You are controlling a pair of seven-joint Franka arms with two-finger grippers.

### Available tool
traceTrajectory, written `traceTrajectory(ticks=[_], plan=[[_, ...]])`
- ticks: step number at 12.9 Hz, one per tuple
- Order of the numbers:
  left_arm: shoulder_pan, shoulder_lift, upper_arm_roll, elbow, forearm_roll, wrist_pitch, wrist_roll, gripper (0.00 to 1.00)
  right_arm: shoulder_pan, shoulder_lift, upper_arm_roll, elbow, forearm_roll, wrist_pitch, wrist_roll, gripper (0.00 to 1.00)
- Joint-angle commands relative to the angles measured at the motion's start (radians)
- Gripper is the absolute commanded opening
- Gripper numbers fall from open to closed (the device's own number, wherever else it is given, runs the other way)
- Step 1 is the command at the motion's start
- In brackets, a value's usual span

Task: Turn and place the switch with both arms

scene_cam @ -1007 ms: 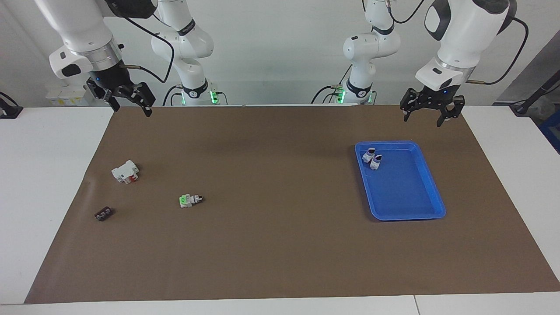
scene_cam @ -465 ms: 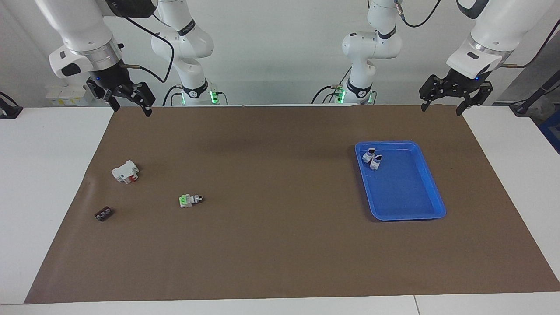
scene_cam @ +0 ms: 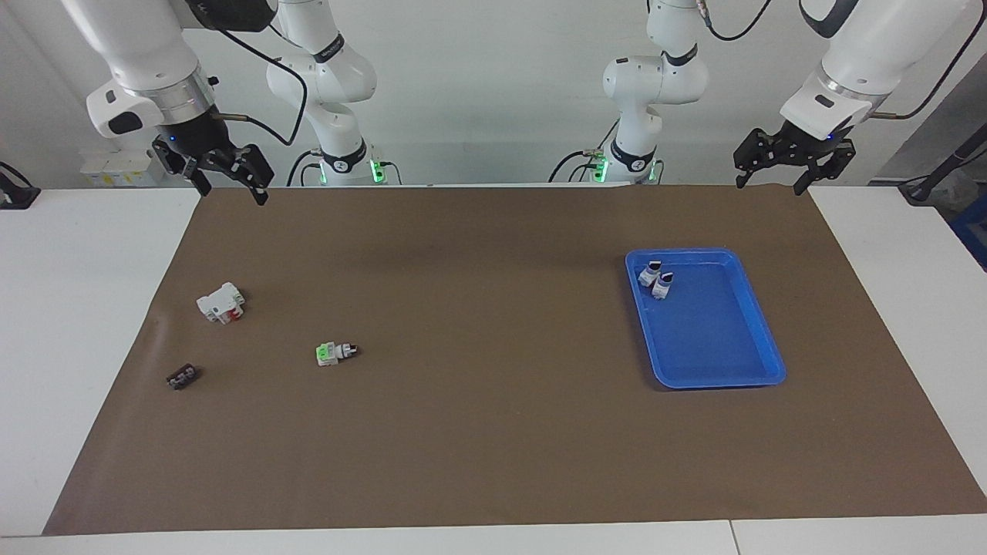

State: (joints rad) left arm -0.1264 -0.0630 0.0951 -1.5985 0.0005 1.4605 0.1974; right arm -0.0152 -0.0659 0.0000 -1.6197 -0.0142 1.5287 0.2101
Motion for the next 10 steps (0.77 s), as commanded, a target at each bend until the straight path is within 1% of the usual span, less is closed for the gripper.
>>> traceTrajectory(ticks=[1, 4, 6, 8, 10], plan=[[0.014, -0.05, 0.0, -0.081, -0.002, 0.044, -0.01, 1.0, -0.009, -0.018, 0.008, -0.016, 0.013, -0.007, 0.012, 1.0], [0.031, -0.05, -0.003, -0.084, -0.004, 0.083, -0.021, 1.0, -0.009, -0.018, 0.008, -0.016, 0.013, -0.007, 0.012, 1.0], [0.056, -0.046, -0.041, -0.08, -0.008, 0.093, -0.056, 1.0, -0.009, -0.018, 0.008, -0.016, 0.013, -0.007, 0.012, 1.0], [0.099, -0.038, -0.096, -0.061, -0.007, 0.069, -0.058, 1.0, -0.009, -0.018, 0.008, -0.016, 0.013, -0.007, 0.012, 1.0], [0.099, -0.031, -0.098, -0.023, -0.011, 0.04, -0.058, 1.0, -0.009, -0.018, 0.008, -0.016, 0.013, -0.007, 0.012, 1.0]])
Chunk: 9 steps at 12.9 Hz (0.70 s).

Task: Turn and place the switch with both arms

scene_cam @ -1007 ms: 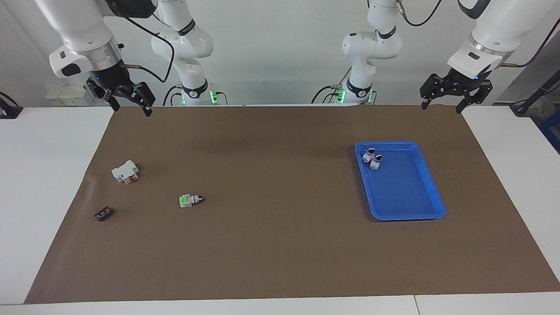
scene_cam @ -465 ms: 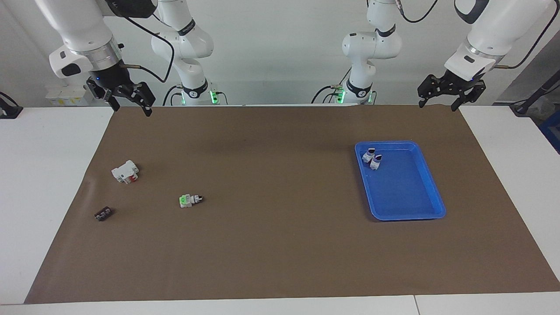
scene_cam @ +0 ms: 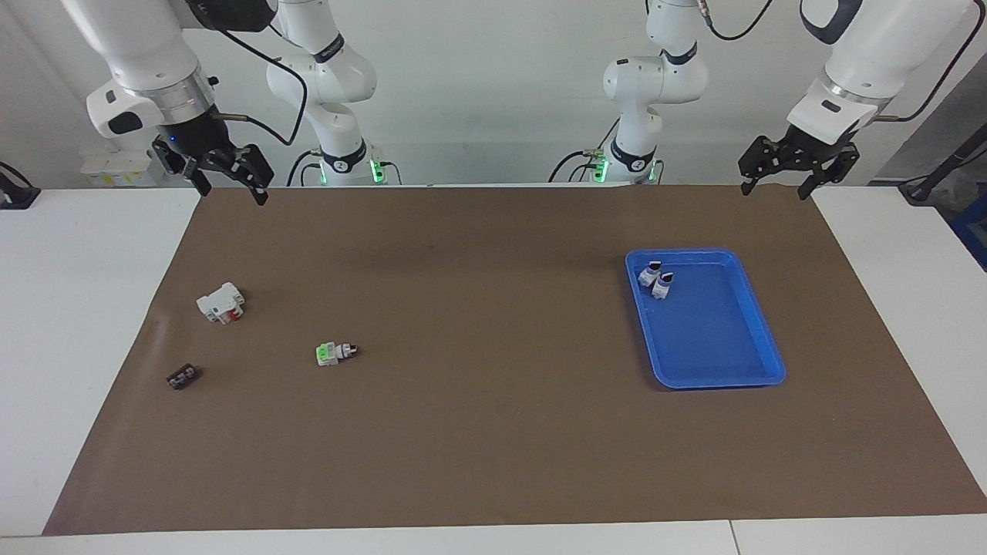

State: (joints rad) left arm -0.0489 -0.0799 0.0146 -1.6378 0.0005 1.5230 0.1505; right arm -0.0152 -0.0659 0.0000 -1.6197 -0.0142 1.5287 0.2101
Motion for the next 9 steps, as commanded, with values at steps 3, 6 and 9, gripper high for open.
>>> traceTrajectory(ticks=[3, 6, 9], plan=[[0.017, -0.003, -0.019, 0.022, -0.031, -0.034, -0.019, 1.0, -0.009, -0.018, 0.009, -0.016, 0.013, -0.007, 0.012, 1.0], [0.008, 0.008, -0.018, 0.055, -0.033, -0.061, -0.019, 1.0, -0.009, -0.018, 0.008, -0.016, 0.013, -0.007, 0.012, 1.0], [0.012, 0.034, -0.013, 0.117, -0.034, -0.112, -0.019, 1.0, -0.009, -0.018, 0.008, -0.016, 0.013, -0.007, 0.012, 1.0]])
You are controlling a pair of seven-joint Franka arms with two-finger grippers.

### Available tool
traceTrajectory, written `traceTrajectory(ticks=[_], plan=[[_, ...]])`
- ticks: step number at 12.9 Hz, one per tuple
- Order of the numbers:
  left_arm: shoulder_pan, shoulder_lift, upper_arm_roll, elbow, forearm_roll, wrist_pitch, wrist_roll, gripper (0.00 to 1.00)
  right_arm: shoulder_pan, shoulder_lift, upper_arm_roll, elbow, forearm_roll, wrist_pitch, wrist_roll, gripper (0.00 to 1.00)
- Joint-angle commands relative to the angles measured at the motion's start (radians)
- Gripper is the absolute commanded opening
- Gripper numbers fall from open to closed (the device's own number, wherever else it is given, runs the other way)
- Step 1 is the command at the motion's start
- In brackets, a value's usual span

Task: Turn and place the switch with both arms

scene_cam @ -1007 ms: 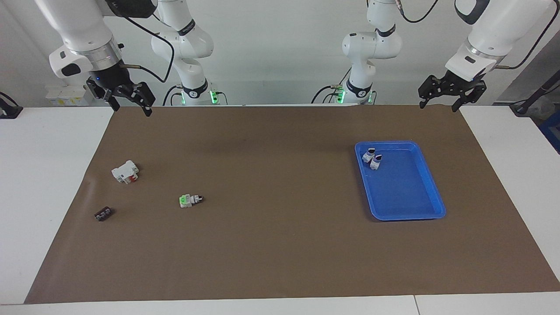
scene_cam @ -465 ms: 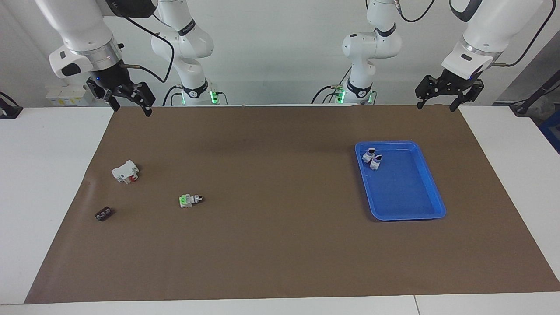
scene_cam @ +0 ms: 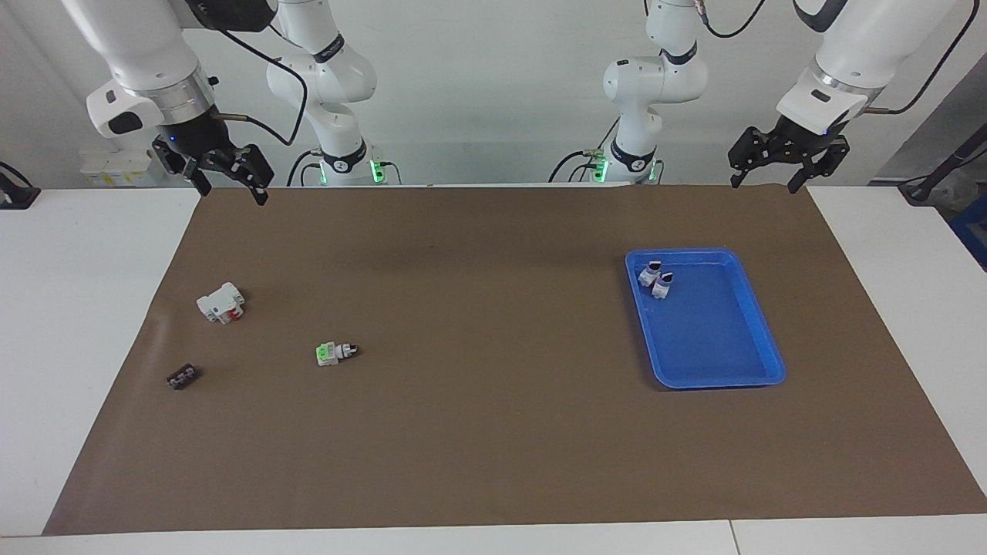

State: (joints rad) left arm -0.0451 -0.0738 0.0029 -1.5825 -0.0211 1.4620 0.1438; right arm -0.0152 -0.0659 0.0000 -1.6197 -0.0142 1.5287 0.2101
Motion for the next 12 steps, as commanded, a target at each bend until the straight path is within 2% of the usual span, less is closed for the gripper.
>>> traceTrajectory(ticks=[1, 12], plan=[[0.007, 0.031, -0.001, 0.061, -0.013, -0.049, -0.012, 1.0, -0.009, -0.018, 0.008, -0.016, 0.013, -0.007, 0.012, 1.0], [0.004, 0.023, -0.004, 0.05, -0.013, -0.06, -0.02, 1.0, -0.009, -0.018, 0.008, -0.016, 0.013, -0.007, 0.012, 1.0]])
